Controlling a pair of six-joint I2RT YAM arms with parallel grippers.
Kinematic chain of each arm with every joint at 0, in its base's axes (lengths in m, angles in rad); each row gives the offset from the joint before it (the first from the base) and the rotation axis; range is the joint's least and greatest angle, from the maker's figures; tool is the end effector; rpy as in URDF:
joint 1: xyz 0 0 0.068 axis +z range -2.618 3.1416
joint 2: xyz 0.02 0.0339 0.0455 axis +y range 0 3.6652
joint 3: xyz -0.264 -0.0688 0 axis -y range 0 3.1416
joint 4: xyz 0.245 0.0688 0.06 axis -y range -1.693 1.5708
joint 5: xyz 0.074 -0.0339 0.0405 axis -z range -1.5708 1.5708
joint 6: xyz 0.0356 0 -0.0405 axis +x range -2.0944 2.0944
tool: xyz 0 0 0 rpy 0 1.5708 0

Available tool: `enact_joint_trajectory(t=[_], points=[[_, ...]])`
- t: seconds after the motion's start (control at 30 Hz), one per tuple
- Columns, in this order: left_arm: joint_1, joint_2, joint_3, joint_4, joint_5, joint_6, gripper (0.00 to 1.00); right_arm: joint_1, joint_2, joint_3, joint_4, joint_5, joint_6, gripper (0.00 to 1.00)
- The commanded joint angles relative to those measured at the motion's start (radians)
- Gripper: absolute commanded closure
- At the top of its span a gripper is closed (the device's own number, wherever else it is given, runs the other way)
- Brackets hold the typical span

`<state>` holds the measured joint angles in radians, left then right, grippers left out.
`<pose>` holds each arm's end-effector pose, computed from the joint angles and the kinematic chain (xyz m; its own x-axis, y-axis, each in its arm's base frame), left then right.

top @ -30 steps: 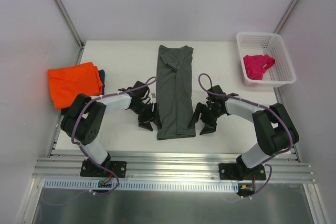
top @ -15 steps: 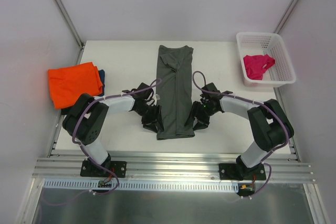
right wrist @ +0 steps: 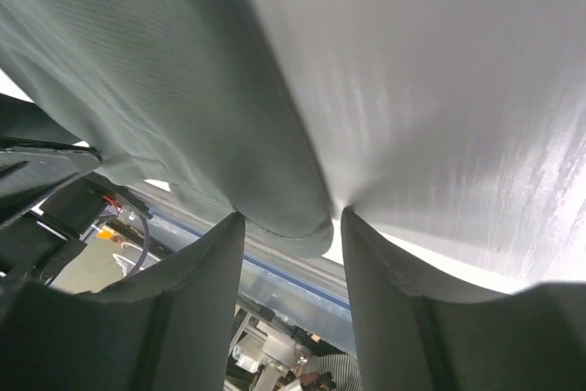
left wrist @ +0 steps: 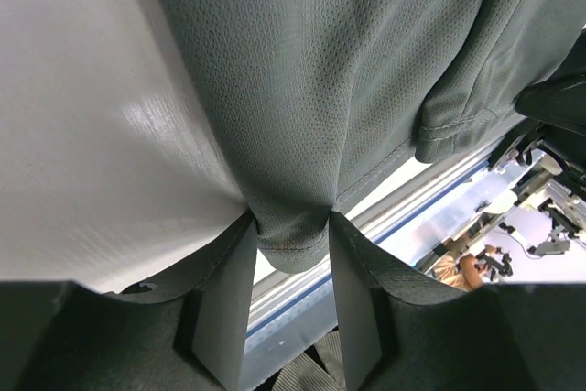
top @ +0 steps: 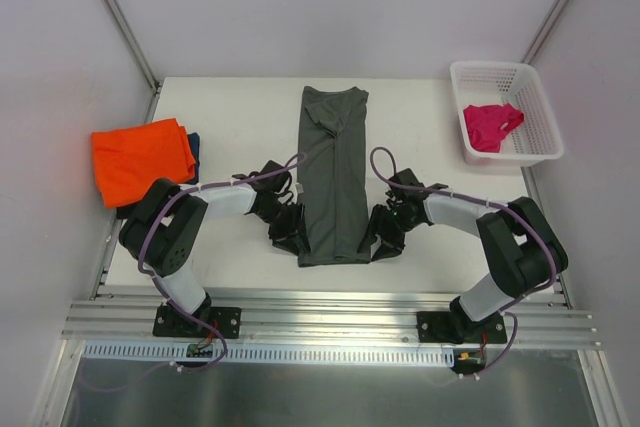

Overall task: Fold and stack the t-shirts
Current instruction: Grab the bottom of the folded rectangular tshirt with both arms

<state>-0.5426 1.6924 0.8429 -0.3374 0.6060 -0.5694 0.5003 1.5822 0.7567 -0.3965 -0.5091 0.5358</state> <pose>0.2443 -0.1710 0.1354 -0.9961 0.0832 -0.0307 0.0832 0.7582 -0.6467 0.2279 0.1443 0.1394 -0.9975 -0.0373 -0.0600 -0.0649 0.8202 0.5683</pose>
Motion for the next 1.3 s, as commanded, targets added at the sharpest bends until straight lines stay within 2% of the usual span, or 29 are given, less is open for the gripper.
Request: enact_joint_trajectory(t=[0.0, 0.23, 0.3, 0.33, 0.43, 0.47, 0.5, 0.7, 0.9, 1.27], points=[[-0.011, -0.007, -0.004, 0.012, 0.034, -0.012, 0.63, 0.003, -0.039, -0.013, 0.01, -0.014, -0.014, 0.5], [-0.023, 0.009, 0.008, 0.015, 0.047, -0.004, 0.64, 0.003, -0.014, 0.012, 0.054, -0.034, -0.022, 0.54], [-0.023, 0.01, 0.007, 0.018, 0.049, -0.004, 0.66, 0.001, -0.007, 0.018, 0.064, -0.035, -0.026, 0.55], [-0.025, 0.012, 0.007, 0.023, 0.054, -0.001, 0.72, 0.0, -0.004, 0.02, 0.07, -0.045, -0.027, 0.56], [-0.025, 0.012, 0.005, 0.026, 0.058, -0.003, 0.87, 0.001, 0.001, 0.02, 0.099, -0.055, -0.027, 0.67], [-0.023, 0.012, 0.005, 0.024, 0.058, -0.003, 0.98, 0.001, -0.001, 0.018, 0.1, -0.055, -0.027, 0.86], [-0.025, 0.009, 0.005, 0.024, 0.055, -0.003, 1.0, 0.001, -0.004, 0.026, 0.081, -0.049, -0.028, 1.0], [-0.023, -0.008, 0.041, 0.006, 0.048, 0.022, 1.0, -0.002, -0.053, 0.033, 0.051, -0.026, -0.066, 1.0], [-0.014, -0.072, 0.093, -0.049, 0.032, 0.086, 1.0, -0.034, -0.111, 0.108, -0.01, -0.006, -0.155, 1.0], [0.084, -0.194, 0.168, -0.135, 0.014, 0.166, 1.0, -0.097, -0.174, 0.256, -0.103, 0.021, -0.257, 1.0]])
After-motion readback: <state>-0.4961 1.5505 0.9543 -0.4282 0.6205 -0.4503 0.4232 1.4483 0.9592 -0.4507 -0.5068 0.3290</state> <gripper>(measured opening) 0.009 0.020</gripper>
